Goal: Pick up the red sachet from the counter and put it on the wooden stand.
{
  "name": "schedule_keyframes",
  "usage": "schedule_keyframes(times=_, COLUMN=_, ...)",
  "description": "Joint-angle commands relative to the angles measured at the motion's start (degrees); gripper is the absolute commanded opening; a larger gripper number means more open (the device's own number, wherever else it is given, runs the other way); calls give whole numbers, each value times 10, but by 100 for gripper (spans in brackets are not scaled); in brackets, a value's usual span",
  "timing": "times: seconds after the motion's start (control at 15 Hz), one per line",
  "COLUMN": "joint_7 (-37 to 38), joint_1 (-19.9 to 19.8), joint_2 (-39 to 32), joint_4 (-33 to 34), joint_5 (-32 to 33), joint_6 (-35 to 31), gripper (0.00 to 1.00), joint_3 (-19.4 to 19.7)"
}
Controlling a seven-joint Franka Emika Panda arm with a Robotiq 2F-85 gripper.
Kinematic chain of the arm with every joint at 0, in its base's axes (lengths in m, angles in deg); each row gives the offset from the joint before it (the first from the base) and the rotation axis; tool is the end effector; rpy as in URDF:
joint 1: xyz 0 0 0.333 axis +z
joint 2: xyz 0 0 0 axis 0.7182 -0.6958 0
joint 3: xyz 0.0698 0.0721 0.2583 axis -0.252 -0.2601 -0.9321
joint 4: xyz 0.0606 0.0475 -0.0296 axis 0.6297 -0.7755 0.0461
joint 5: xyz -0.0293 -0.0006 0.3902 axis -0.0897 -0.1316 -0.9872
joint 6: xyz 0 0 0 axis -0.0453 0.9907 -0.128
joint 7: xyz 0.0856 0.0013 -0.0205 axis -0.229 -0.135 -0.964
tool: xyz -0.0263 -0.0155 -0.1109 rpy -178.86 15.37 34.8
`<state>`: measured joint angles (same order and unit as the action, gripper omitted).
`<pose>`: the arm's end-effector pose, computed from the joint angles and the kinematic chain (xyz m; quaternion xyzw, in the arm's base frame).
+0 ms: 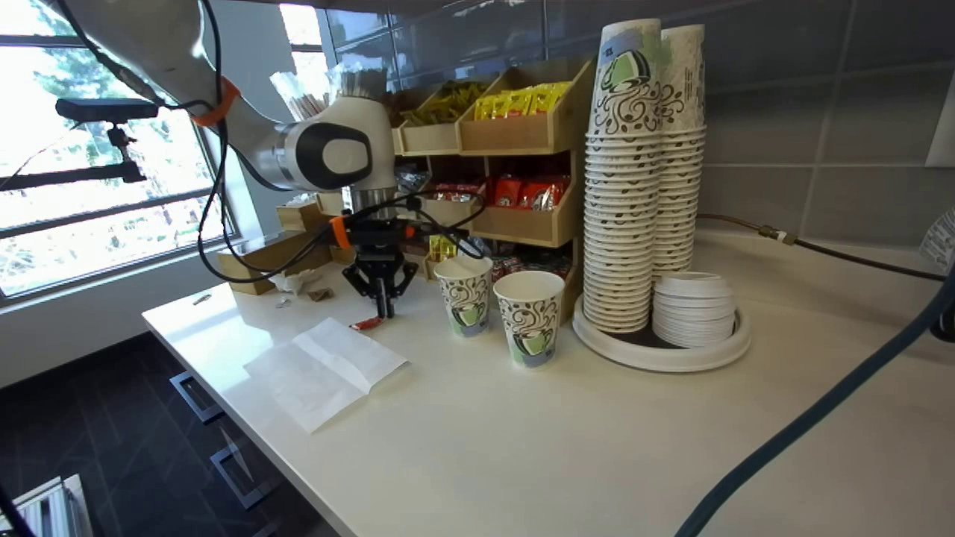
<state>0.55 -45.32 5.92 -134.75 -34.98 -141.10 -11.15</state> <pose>0.5476 0.0423 0.2291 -0.9452 -0.3240 0.0402 0.0090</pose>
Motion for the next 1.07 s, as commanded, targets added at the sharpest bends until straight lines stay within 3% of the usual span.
schedule_keyframes(times=0.0, joint_7=-9, joint_1=-11, joint_2=-9, joint_4=10, joint_5=-5, joint_6=0, gripper=0, joint_3=-8)
schedule_keyframes(times=0.67, joint_7=-7, joint_1=-12, joint_2=33, joint_4=-4, joint_5=-9, joint_6=1, gripper=0, joint_3=-9)
schedule_keyframes(times=0.73, joint_7=-2, joint_1=-12, joint_2=35, joint_4=-6, joint_5=-7, joint_6=2, gripper=7, joint_3=-7)
schedule_keyframes(times=0.8, joint_7=0, joint_1=-14, joint_2=38, joint_4=-10, joint_5=-13, joint_6=3, gripper=27, joint_3=-5)
schedule_keyframes(times=1.0, joint_7=-4, joint_1=-24, joint_2=43, joint_4=-23, joint_5=-26, joint_6=-2, gripper=46, joint_3=-1)
